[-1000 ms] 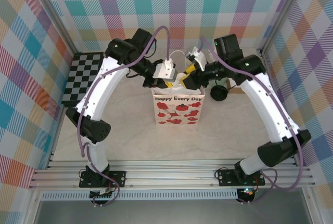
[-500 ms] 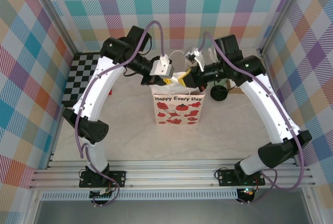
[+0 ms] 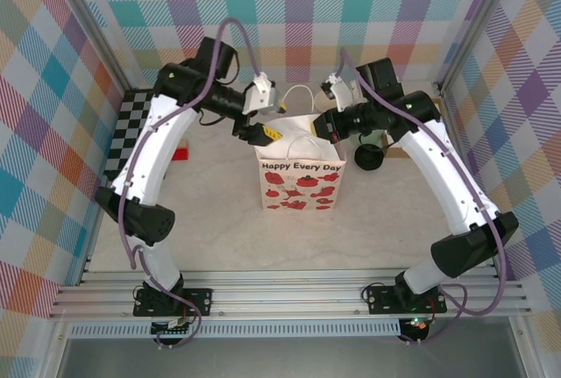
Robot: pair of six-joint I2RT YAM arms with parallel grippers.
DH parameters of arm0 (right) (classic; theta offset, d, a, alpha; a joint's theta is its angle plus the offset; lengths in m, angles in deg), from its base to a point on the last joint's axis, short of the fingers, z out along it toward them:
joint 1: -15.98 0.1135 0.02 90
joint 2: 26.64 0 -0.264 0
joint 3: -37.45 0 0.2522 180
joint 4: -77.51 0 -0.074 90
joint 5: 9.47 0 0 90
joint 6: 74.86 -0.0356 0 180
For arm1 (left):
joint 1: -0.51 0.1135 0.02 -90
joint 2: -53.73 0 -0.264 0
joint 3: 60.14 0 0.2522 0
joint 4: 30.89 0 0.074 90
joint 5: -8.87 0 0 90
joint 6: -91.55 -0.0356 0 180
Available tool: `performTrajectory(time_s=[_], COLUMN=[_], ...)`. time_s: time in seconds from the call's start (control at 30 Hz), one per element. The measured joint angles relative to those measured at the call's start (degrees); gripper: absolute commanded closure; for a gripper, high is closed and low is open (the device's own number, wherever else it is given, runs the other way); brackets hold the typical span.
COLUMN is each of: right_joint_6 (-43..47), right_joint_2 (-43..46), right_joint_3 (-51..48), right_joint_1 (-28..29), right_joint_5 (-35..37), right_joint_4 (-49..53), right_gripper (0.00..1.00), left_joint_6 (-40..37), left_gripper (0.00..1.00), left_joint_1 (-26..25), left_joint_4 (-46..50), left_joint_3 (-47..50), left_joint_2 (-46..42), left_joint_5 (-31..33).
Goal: Pack the takeout coffee
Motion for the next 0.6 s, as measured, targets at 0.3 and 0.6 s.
performTrajectory(time_s=[0.3, 0.6], right_joint_6=[-4.87, 6.01], right_joint_2=[-2.56, -9.66], right_joint_3=[-3.96, -2.34], right_joint_1=[1.22, 4.07], right_joint_5=[-0.59, -2.75], right_joint_4=[-0.17, 0.33], right_gripper=[1.0, 1.0], left_joint_6=[34.49, 66.58], left_gripper=[0.0, 0.0], left_joint_1=[2.75, 2.73], left_joint_4=[-31.01, -46.53], left_joint_3=[20.13, 38.07], left_joint_2=[-14.19, -23.02], left_joint_5=[13.51, 38.6])
